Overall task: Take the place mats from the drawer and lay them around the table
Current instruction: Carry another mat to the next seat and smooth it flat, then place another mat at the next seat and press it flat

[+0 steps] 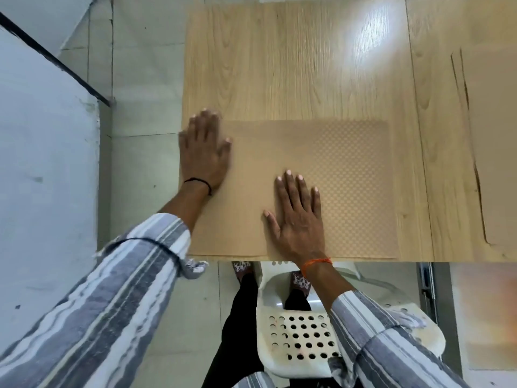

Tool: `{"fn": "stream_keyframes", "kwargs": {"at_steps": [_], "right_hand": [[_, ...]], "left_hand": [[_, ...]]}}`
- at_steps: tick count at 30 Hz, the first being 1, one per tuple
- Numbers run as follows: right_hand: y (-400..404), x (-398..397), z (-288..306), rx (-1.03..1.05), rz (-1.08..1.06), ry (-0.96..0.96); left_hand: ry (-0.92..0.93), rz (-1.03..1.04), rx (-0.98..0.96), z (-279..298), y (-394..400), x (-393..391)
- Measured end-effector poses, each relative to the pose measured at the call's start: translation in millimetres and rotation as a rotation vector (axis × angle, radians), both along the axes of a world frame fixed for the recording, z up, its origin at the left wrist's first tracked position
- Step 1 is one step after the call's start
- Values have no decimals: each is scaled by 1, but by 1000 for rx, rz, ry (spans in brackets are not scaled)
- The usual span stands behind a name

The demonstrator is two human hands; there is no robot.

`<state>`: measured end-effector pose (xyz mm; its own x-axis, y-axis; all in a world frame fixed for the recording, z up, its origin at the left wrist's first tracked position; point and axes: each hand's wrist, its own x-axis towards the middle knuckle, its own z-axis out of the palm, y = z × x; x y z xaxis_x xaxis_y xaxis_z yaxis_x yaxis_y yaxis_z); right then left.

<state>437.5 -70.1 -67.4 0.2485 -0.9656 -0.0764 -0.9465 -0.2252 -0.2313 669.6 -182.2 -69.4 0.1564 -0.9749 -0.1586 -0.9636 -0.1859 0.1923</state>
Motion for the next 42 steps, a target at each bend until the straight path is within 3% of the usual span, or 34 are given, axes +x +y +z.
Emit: {"fn": "stream_keyframes", "kwargs": {"at_steps": [5, 8, 11, 14, 22, 28, 34, 37, 42], "right_hand": [[0, 0, -2, -2, 2, 4], [-1, 0, -1, -6, 7, -6], [1, 0, -2, -9, 12, 5], [1, 0, -3, -3, 18, 10], [0, 1, 7, 51, 18, -8], [-4, -16, 46, 26, -99, -136], [19, -97, 85, -11, -359, -247], [28, -154, 89, 25, -492, -293], [38, -243, 93, 88, -608, -380]], "left_hand": [[68, 209, -26, 7, 38, 46], [98, 115, -113, 19, 80, 15], [93, -21, -83, 15, 141, -15], [47, 32, -17, 4, 181, -6], [37, 113, -82, 28, 174, 13], [410, -114, -174, 63, 127, -57], [759, -198, -4, 95, 106, -148], [781, -307, 80, 107, 104, -200], [640, -488, 105, 118, 104, -283]]}}
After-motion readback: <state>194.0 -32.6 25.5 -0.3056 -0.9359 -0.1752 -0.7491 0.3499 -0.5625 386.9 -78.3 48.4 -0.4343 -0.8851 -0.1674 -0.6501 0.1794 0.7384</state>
